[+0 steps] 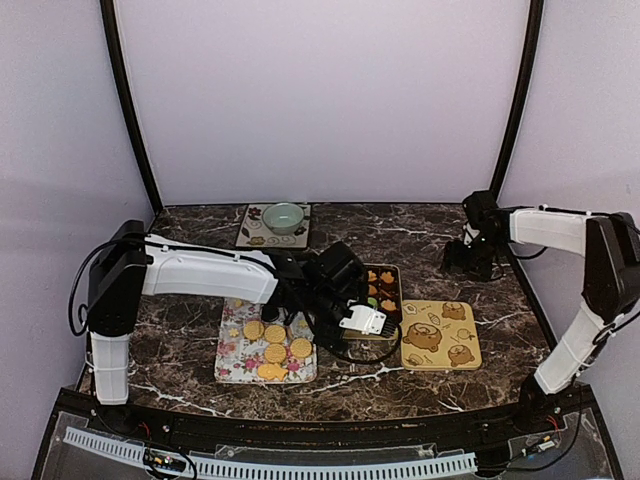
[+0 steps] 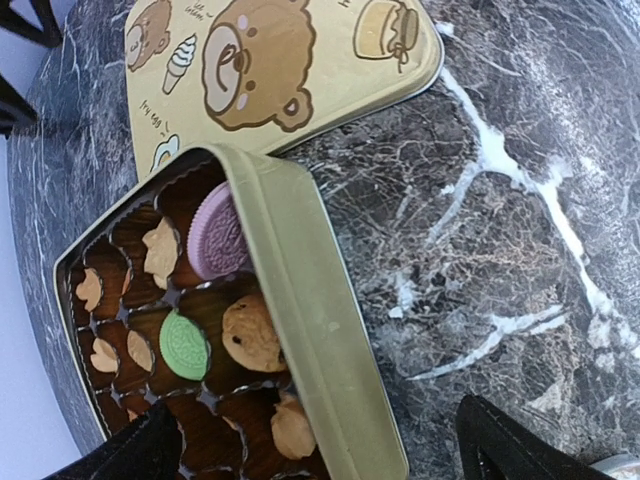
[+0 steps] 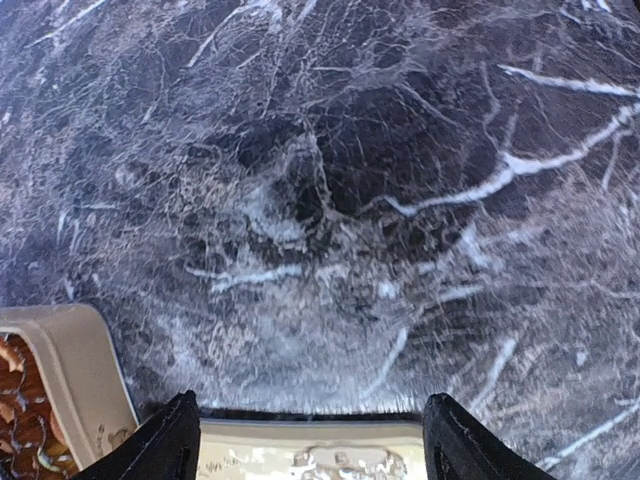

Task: Pack the cookies
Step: Move the box lid to the corner of the board, then move the packing box to the center of the board, then move the box lid to the center of the board.

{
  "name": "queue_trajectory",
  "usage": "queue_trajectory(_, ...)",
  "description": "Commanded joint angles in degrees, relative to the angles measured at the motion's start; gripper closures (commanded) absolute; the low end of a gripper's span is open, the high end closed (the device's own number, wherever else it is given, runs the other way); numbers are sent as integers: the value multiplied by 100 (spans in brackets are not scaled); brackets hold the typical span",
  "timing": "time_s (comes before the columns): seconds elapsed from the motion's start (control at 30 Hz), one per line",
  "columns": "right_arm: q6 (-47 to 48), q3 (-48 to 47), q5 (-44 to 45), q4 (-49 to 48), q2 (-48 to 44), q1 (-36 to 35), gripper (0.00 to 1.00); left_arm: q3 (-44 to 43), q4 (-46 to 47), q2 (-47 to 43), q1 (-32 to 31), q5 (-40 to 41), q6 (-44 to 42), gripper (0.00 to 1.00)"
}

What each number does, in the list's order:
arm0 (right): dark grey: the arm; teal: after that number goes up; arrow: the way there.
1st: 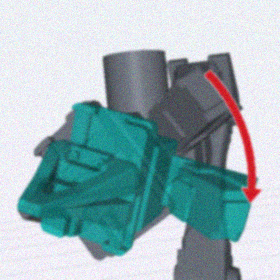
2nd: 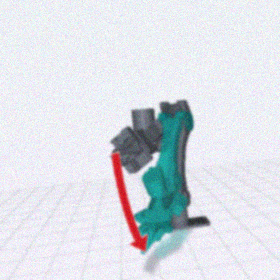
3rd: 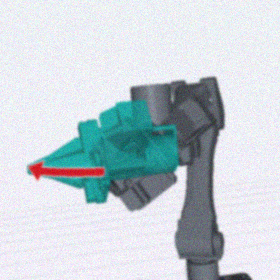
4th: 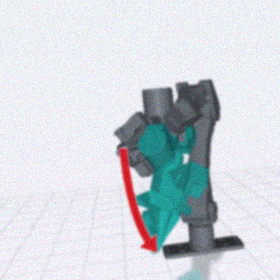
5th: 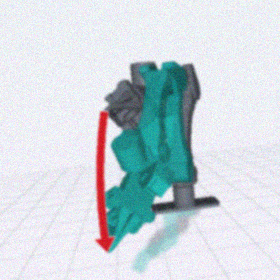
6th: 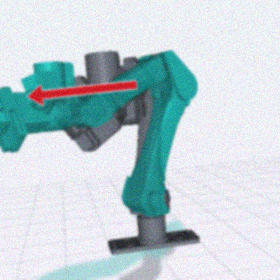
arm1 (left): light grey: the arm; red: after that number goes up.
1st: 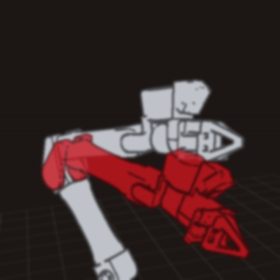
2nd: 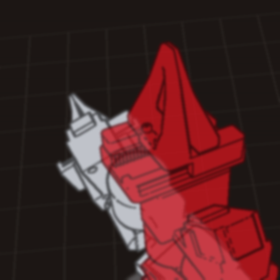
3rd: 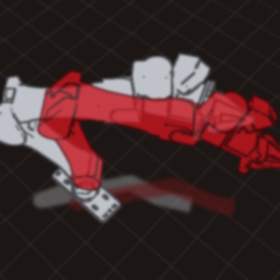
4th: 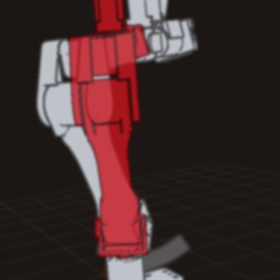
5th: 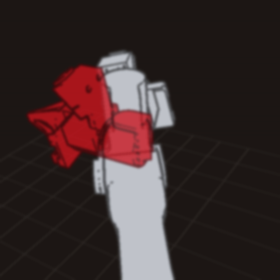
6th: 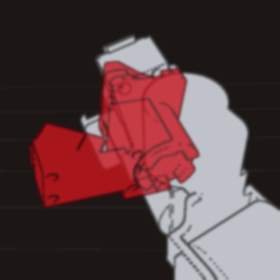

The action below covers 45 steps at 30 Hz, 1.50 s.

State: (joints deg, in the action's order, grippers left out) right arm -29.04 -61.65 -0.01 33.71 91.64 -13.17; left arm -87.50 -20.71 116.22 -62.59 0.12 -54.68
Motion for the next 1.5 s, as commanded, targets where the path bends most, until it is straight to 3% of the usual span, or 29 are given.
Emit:
queue_trajectory(0.0,234,-724,349,-109,1019,-296,23,591,1129,-110,-94,304,-804,1)
queue_trajectory(0.2,330,-946,614,1,1496,-935,26,780,2259,42,-66,840,-1383,1)
queue_trajectory(0.63,-667,1475,12,-729,-329,-1735,30,298,2643,418,71,1124,-1322,1)
queue_trajectory(0.77,-734,1368,13,-454,-786,-1748,24,189,2224,320,63,924,-1085,1)
queue_trajectory(0.87,-630,1024,334,22,-1220,-1413,12,318,1855,-43,12,469,-983,1)
queue_trajectory(0.93,-612,1012,495,326,-1537,-1082,9,371,1416,-309,-53,-63,-913,1)
queue_trajectory(1.1,-494,1711,536,649,-2192,-165,9,218,269,-546,-263,-1076,-725,1)
queue_trajectory(1.23,-630,1727,447,690,-2095,-24,9,158,-347,-560,-280,-1271,-510,1)
queue_trajectory(1.47,-1239,2468,309,83,-1913,216,8,433,-856,-693,-280,-1214,-403,17)
